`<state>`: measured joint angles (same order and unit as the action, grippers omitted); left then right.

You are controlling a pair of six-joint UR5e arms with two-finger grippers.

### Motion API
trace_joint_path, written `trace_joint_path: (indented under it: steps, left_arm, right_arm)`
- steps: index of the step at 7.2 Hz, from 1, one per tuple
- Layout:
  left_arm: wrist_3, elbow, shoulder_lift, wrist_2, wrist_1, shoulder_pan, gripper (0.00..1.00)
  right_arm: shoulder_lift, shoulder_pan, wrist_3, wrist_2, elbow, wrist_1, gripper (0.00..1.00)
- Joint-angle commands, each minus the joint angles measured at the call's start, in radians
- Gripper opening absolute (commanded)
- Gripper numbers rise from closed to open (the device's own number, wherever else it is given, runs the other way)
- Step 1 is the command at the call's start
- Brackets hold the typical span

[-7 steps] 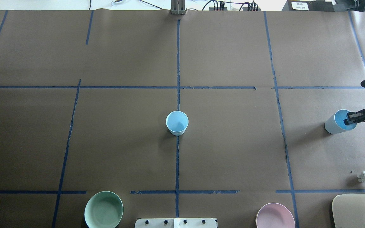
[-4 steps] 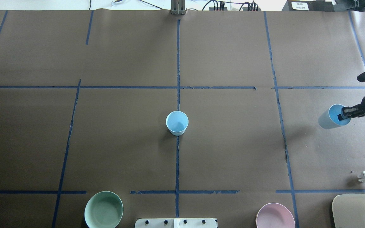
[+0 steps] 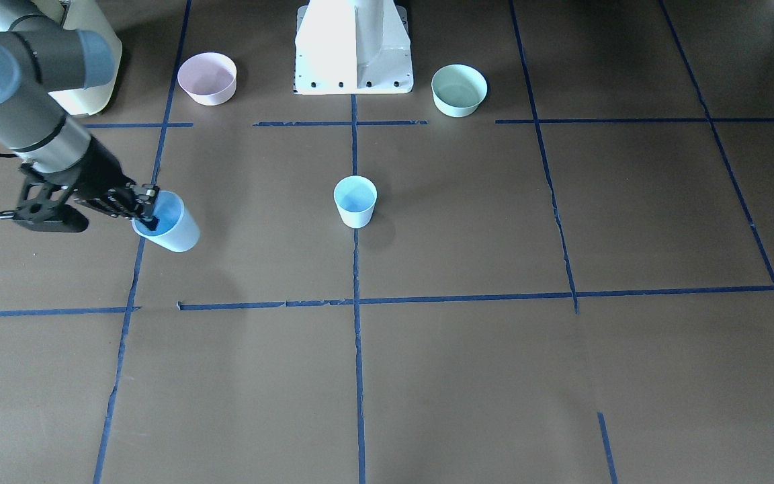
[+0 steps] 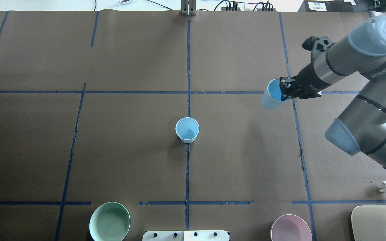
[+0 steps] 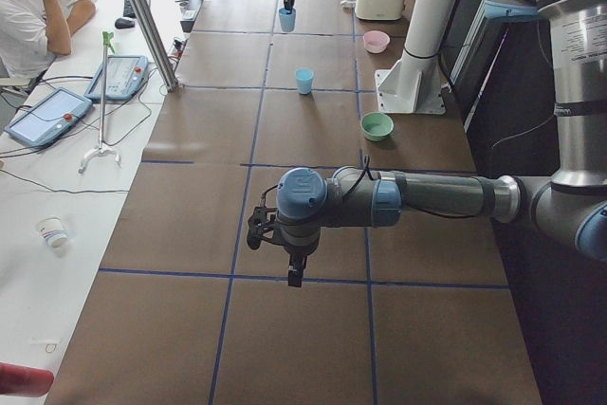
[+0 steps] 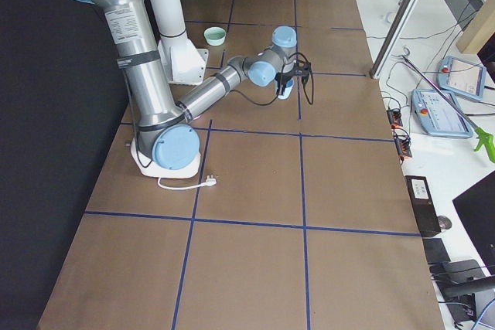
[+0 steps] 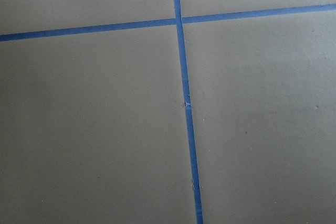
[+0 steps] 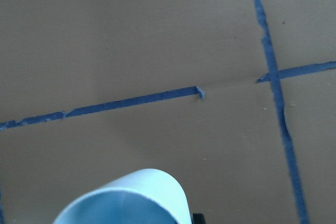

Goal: Stack blue cups with both arms
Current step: 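Carry the cup with the right gripper and lower it into the center cup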

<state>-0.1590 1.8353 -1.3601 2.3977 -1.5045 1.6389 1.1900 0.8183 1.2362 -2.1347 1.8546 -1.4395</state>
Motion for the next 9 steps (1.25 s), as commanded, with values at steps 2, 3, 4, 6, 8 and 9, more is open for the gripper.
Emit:
trace_joint_path:
  steps: [2, 3, 4, 6, 8, 9]
  left_arm:
    - [0.001, -0.001, -0.001, 0.001, 0.001, -0.001, 1.0]
    - [0.001, -0.005, -0.001, 0.001, 0.001, -0.001, 1.0]
    - [0.0, -0.007, -0.001, 0.001, 0.001, -0.001, 1.0]
    - [0.0, -0.008, -0.001, 0.003, 0.001, -0.001, 1.0]
    - [0.0, -0.008, -0.001, 0.003, 0.001, -0.001, 1.0]
    - [0.0, -0.008, -0.001, 0.005, 0.001, -0.001, 1.0]
  right_arm:
    - [-0.312, -0.239, 0.292, 0.221, -0.024, -0.229, 0.0]
    - [-0.331, -0.278, 0.32, 0.264, -0.034, -0.23, 0.0]
    - [-0.332, -0.301, 0.327, 0.291, -0.04, -0.23, 0.01]
    - [-0.337, -0.329, 0.342, 0.321, -0.063, -0.226, 0.02]
    - [-0.346, -0.332, 0.348, 0.322, -0.068, -0.223, 0.02]
    - [-0.354, -0.334, 0.348, 0.322, -0.078, -0.222, 0.07]
